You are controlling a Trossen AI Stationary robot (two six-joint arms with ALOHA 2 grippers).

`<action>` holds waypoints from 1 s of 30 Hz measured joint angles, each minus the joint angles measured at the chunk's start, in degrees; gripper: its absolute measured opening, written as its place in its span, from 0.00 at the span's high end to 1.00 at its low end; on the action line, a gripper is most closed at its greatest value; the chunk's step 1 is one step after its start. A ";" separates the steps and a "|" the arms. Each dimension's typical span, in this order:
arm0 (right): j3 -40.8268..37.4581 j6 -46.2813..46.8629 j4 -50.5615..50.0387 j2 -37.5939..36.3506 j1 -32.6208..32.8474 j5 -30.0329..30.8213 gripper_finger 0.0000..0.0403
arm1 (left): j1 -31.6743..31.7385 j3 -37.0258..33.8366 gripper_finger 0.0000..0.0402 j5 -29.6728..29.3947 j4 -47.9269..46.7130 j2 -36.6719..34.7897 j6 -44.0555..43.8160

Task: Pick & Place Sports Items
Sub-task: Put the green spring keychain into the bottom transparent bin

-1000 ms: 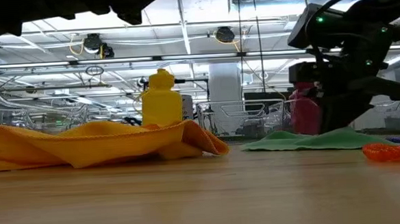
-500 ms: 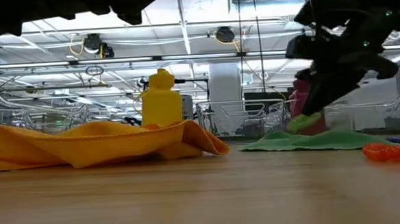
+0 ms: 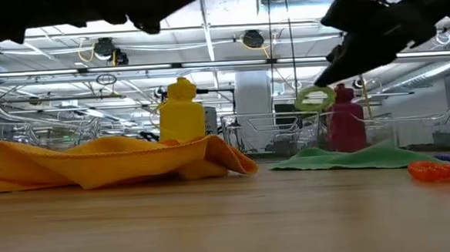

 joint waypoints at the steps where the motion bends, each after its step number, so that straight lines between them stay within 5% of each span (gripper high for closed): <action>1: 0.00 0.43 0.90 0.10 0.24 -0.02 1.00 | 0.18 0.11 0.56 -0.85 0.00 0.66 0.27; 16: 0.00 4.78 6.90 0.27 0.41 -3.03 1.00 | 4.20 12.55 0.56 -5.83 -4.08 17.10 4.29; 30: 0.00 5.51 11.84 0.29 0.41 -7.45 1.00 | 7.59 18.53 0.56 -6.29 -10.29 22.15 3.46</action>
